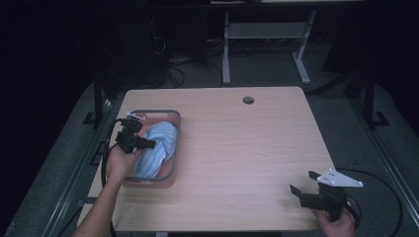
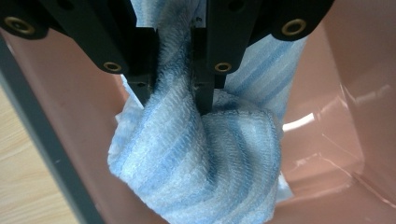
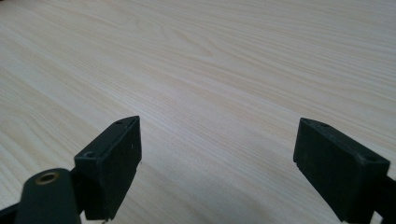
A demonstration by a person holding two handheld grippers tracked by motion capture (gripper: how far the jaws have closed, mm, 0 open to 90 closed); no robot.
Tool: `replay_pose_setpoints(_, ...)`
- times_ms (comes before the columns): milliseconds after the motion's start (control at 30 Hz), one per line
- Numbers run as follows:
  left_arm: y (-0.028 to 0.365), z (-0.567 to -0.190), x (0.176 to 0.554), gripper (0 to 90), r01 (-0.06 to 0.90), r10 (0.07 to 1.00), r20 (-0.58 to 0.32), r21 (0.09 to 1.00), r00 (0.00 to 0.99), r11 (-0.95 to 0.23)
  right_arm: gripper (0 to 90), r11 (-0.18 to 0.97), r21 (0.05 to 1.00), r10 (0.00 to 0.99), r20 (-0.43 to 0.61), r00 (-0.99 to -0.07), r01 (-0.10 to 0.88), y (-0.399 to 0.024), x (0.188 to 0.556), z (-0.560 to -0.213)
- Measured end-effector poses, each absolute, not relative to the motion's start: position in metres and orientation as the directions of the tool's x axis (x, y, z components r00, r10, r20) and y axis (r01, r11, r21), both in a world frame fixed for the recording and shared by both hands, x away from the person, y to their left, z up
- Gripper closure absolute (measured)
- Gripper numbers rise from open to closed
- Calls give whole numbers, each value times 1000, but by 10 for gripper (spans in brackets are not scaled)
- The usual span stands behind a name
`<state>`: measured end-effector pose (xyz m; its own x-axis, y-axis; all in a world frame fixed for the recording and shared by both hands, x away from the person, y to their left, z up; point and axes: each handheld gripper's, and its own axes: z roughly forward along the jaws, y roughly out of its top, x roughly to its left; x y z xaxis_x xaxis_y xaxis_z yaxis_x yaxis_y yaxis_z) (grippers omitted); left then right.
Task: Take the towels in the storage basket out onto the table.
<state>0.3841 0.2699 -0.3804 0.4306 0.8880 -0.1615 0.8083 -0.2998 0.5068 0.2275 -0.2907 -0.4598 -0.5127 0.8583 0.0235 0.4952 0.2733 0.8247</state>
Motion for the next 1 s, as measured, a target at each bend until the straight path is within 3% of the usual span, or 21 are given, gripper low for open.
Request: replay_pose_setpoints(1000,298,-336,361,767,716,854,-252,673,456,-184,147,266,830,862,23,-506,490,-292,227,-458)
